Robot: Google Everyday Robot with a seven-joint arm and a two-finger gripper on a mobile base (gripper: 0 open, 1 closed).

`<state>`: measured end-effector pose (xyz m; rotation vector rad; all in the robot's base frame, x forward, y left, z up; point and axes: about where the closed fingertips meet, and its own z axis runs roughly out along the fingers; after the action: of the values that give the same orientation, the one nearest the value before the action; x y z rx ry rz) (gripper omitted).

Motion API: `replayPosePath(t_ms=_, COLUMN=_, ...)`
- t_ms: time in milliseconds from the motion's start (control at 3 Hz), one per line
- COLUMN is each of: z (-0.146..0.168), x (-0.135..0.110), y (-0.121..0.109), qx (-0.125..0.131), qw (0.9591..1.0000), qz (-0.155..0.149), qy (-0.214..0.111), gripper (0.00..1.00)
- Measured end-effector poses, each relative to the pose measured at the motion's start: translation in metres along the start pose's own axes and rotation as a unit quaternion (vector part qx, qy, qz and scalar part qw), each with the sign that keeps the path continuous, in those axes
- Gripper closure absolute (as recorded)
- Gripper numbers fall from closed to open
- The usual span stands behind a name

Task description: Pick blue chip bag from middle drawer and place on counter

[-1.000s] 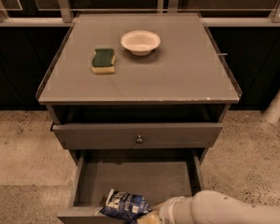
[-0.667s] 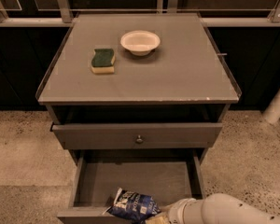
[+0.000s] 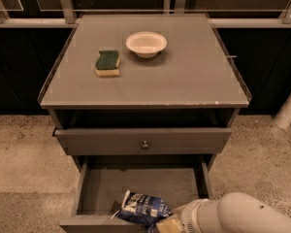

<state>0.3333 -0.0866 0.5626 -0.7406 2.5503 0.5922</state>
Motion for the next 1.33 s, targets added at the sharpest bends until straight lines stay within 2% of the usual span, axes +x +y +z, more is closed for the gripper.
replayPosePath(t_ms=333, z=-0.079, x=-0.040, y=-0.040, qx=0.050, qw=0.9962, qz=-0.067, qy=-0.024, gripper=1.00)
replayPosePath(t_ms=667, z=-0.182, x=-0.091, y=-0.066, qx=0.114, qw=0.9820, qz=-0.146, qy=-0.038, gripper=1.00)
replayPosePath(t_ms=1000, z=-0.265, x=-0.119, y=-0.063, qx=0.139, qw=0.9698, qz=-0.196, qy=-0.040, gripper=1.00)
replayPosePath(t_ms=1333, z=-0.333, x=-0.131, y=-0.035, qx=0.143, qw=0.9617, qz=-0.231, qy=-0.036, gripper=1.00)
